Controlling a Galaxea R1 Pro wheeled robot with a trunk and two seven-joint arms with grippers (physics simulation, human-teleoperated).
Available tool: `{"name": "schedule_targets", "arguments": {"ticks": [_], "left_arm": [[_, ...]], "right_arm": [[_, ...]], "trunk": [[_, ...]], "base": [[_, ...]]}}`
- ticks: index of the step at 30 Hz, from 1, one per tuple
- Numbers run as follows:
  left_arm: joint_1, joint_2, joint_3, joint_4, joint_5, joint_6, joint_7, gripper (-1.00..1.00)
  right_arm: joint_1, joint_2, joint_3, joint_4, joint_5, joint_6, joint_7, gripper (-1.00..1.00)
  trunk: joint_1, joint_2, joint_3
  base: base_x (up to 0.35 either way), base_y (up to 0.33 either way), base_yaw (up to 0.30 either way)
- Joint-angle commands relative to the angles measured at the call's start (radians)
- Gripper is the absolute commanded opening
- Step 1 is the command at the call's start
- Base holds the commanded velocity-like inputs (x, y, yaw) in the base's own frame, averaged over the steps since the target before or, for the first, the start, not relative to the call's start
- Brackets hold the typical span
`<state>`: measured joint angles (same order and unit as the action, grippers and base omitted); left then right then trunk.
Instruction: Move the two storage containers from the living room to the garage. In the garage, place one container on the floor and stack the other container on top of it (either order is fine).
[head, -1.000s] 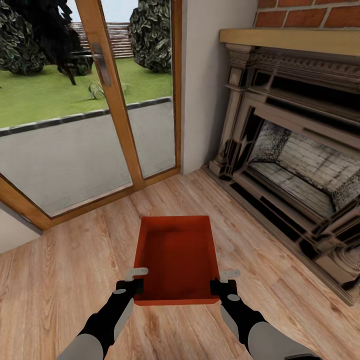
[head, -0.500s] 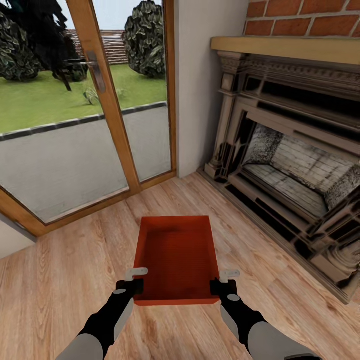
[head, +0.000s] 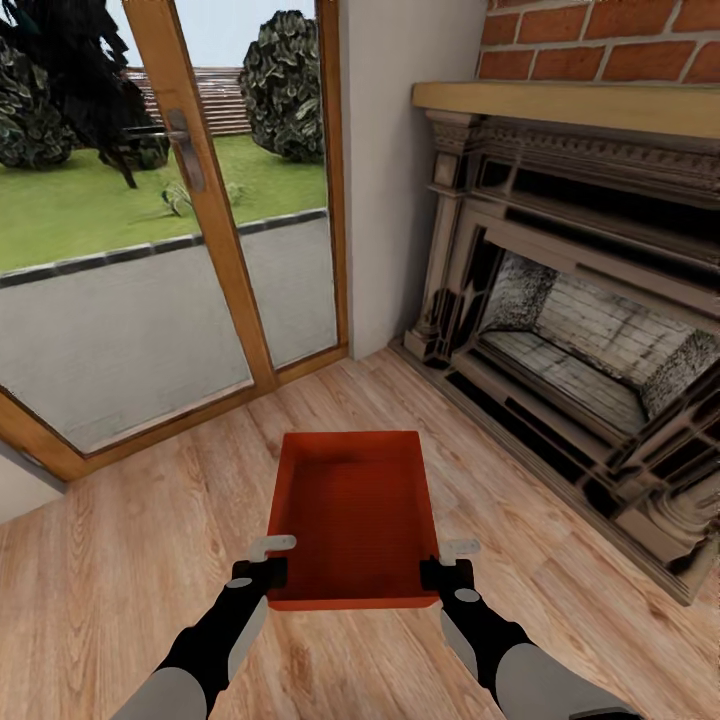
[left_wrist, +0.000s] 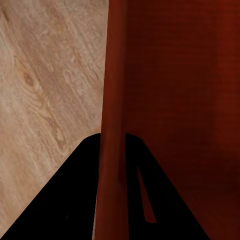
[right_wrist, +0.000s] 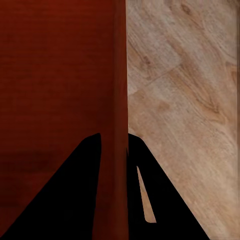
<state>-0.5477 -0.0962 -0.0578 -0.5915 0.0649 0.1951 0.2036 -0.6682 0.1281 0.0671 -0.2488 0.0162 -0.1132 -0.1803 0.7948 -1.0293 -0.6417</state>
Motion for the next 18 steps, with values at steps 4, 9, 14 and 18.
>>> {"name": "schedule_targets", "arguments": {"ticks": [4,9,14,18], "left_arm": [[0.000,-0.002,-0.004,-0.002,0.003,0.006,0.011,-1.00],[0.000,-0.002,-0.004,-0.002,0.003,0.006,0.011,-1.00],[0.000,-0.002,-0.004,-0.002,0.003,0.006,0.011,-1.00],[0.000,-0.002,-0.004,-0.002,0.003,0.007,0.011,-1.00]], "right_arm": [[-0.001,0.001,-0.010,0.000,0.001,-0.004,-0.050,-1.00],[-0.001,0.001,-0.010,0.001,0.001,-0.003,-0.054,-1.00],[-0.001,0.001,-0.010,0.001,0.001,-0.004,-0.062,-1.00],[-0.001,0.001,-0.010,0.001,0.001,-0.003,-0.064,-1.00]], "trunk": [[0.000,-0.001,0.005],[0.000,-0.001,0.012],[0.000,-0.001,0.019],[0.000,-0.001,0.025]], "base": [[0.000,0.000,-0.123],[0.000,0.000,-0.125],[0.000,0.000,-0.125],[0.000,0.000,-0.125]]}}
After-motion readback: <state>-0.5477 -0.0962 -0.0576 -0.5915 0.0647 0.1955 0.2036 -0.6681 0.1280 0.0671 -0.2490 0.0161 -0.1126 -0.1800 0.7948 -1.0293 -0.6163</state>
